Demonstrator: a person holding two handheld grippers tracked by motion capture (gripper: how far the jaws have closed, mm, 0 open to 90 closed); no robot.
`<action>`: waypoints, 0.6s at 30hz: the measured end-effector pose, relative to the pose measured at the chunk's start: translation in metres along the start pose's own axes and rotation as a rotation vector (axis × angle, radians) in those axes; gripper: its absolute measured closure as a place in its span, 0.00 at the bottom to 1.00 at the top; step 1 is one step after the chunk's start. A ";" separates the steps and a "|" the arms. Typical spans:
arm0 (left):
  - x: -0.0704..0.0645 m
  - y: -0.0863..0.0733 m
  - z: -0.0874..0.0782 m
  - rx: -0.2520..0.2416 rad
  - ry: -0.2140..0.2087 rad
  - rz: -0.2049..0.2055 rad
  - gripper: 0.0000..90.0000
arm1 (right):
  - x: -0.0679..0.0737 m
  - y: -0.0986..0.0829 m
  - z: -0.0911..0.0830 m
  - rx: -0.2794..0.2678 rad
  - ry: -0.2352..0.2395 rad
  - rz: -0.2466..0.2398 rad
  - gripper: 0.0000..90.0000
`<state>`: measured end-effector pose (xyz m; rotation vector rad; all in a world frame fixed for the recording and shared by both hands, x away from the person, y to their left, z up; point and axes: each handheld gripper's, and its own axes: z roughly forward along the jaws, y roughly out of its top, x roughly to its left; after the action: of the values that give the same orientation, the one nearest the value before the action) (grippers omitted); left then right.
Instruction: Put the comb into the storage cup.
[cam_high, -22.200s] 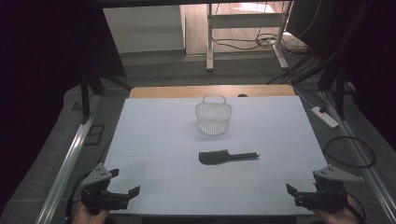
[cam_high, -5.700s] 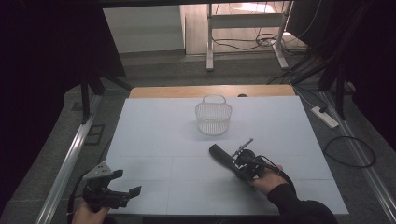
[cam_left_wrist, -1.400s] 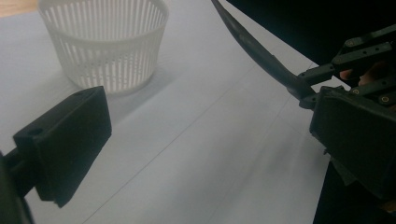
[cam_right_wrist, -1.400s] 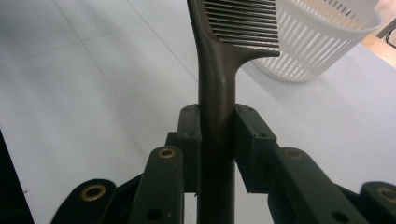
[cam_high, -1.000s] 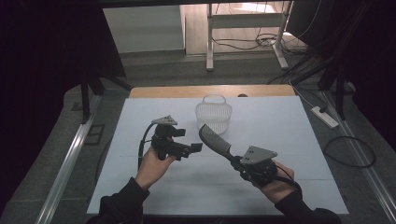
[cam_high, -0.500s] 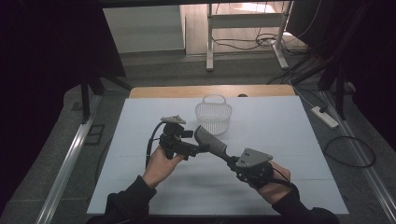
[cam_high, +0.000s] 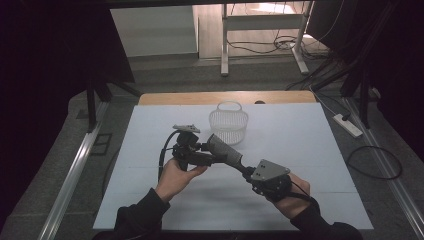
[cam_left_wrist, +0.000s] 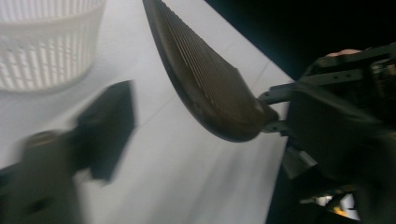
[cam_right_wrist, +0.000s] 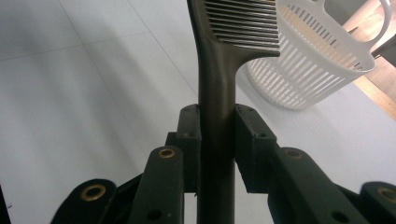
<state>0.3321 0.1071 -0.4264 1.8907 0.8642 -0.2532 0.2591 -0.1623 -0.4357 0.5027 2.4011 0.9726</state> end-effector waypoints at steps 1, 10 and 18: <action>0.001 0.000 0.000 0.004 -0.018 -0.012 0.38 | 0.000 0.000 0.000 0.000 -0.001 -0.001 0.80; 0.001 -0.001 0.000 0.026 -0.079 -0.050 0.69 | 0.001 0.000 0.002 0.004 -0.018 -0.010 0.80; 0.006 -0.002 -0.001 0.014 -0.138 -0.099 0.83 | 0.002 0.000 0.003 0.002 -0.023 -0.028 0.80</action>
<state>0.3348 0.1116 -0.4305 1.8228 0.8652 -0.4465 0.2589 -0.1596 -0.4383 0.4771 2.3829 0.9480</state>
